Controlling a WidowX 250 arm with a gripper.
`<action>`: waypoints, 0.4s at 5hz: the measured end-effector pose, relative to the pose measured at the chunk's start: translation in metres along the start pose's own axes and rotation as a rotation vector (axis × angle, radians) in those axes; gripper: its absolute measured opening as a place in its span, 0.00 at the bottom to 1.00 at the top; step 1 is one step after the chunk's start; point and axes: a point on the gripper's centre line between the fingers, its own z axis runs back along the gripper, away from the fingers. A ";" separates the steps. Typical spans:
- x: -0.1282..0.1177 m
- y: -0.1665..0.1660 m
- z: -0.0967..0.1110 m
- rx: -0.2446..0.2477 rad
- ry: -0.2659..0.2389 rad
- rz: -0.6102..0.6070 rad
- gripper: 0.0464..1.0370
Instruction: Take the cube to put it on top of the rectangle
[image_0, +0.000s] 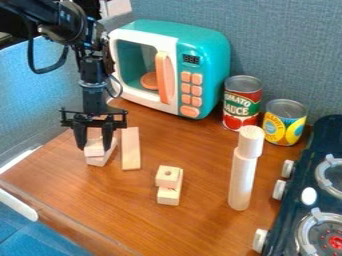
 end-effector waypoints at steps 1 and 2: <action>0.001 -0.004 0.006 0.002 0.001 0.021 0.57; 0.004 -0.006 0.011 0.000 -0.009 0.044 0.86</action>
